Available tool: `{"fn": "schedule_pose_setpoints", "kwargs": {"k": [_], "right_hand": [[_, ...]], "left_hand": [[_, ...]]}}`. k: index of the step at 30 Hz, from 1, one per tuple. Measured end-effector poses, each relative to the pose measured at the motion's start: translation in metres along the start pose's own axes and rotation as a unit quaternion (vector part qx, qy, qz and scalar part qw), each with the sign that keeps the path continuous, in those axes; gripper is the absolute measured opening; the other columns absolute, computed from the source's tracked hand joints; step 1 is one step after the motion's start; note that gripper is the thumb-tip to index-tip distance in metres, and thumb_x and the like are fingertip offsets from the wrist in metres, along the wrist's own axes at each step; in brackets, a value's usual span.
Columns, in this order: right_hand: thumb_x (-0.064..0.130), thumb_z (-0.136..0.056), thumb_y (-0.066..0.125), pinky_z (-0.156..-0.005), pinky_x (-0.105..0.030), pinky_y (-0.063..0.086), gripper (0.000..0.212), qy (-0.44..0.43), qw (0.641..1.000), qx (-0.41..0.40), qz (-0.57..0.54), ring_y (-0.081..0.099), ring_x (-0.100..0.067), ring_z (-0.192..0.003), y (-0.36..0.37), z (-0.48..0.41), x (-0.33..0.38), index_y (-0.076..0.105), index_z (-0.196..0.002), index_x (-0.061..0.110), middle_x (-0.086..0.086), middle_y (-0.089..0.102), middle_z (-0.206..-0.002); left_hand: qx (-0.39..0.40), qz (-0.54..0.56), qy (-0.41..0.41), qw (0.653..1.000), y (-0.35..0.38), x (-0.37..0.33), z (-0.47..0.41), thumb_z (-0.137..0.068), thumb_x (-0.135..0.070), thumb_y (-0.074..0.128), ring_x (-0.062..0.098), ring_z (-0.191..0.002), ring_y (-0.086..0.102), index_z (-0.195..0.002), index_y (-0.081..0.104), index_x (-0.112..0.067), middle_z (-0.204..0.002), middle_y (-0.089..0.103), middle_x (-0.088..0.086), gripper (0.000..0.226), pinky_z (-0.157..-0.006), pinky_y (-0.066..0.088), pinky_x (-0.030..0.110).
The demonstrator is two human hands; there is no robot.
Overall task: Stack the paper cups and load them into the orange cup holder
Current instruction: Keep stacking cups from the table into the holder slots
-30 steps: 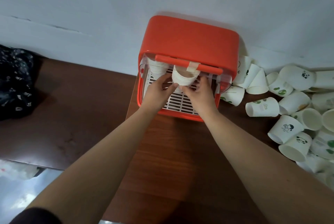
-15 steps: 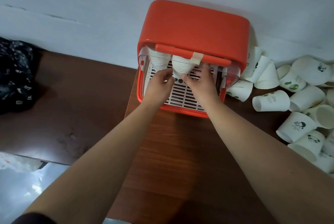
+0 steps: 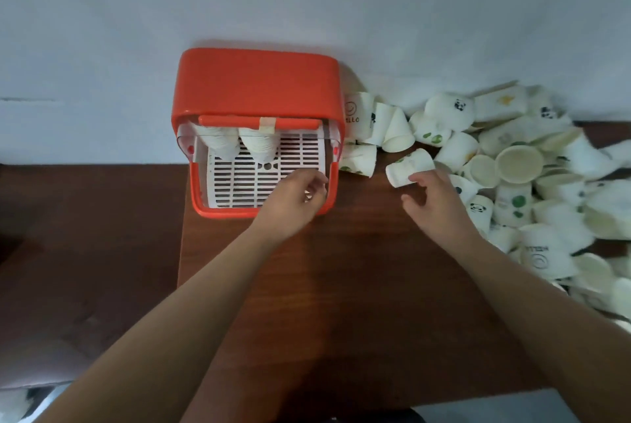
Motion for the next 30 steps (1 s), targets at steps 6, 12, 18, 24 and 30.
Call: {"fn": "schedule_pose_setpoints", "kwargs": {"k": [6,12,18,24,30], "right_hand": [[0.023,-0.092,0.064,-0.101,-0.036,0.043,0.049,0.002,0.999,-0.017,0.037,0.054,-0.028,-0.118,-0.017,-0.044,-0.038,0.052,-0.137,0.007,-0.012,0.047,-0.136],[0.022,-0.094,0.062,-0.102,-0.043,0.042,0.046,-0.002,0.997,0.005,0.082,0.049,-0.034,-0.122,0.004,-0.078,-0.055,0.051,-0.135,0.005,-0.016,0.052,-0.13],[0.01,-0.096,0.058,-0.092,-0.038,0.046,0.031,-0.003,0.999,-0.018,0.033,0.056,-0.029,-0.112,0.01,-0.083,-0.073,0.056,-0.127,0.007,-0.012,0.061,-0.117],[0.008,-0.094,0.06,-0.087,-0.04,0.051,0.017,0.014,0.998,0.021,-0.05,0.062,-0.025,-0.1,0.007,-0.075,-0.077,0.065,-0.11,0.004,-0.01,0.065,-0.105],[0.018,-0.088,0.071,-0.073,-0.018,0.041,0.01,-0.048,0.993,-0.014,-0.106,0.055,-0.014,-0.091,-0.025,-0.049,-0.066,0.07,-0.09,0.009,0.004,0.054,-0.09]], "left_hand": [[0.012,-0.096,0.038,0.995,0.058,-0.053,-0.067,-0.092,-0.01,0.059,0.022,-0.104,0.061,-0.115,0.064,-0.006,-0.113,0.064,0.008,0.024,-0.092,0.049,0.036],[0.019,-0.265,0.019,0.964,0.108,-0.053,-0.11,-0.086,-0.002,0.059,0.036,-0.13,0.043,-0.138,0.051,-0.007,-0.141,0.047,0.015,0.053,-0.108,0.041,0.049],[0.041,-0.397,-0.023,0.917,0.133,-0.023,-0.114,-0.091,-0.015,0.062,0.035,-0.132,0.039,-0.149,0.037,-0.01,-0.144,0.043,0.014,0.063,-0.108,0.035,0.046],[0.031,-0.359,-0.076,0.93,0.137,-0.01,-0.097,-0.083,-0.031,0.076,0.032,-0.128,0.043,-0.151,0.036,-0.019,-0.138,0.046,0.011,0.08,-0.107,0.036,0.043],[-0.011,-0.202,-0.113,0.973,0.124,-0.026,-0.066,-0.083,-0.032,0.076,0.034,-0.113,0.06,-0.146,0.035,-0.018,-0.127,0.058,0.014,0.075,-0.093,0.051,0.045]]}}
Point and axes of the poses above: each hand's wrist, its own z-axis away from the middle knuckle, its own y-axis out of the palm, x = y × z, the point moved 7 cm from there along -z, towards the middle knuckle
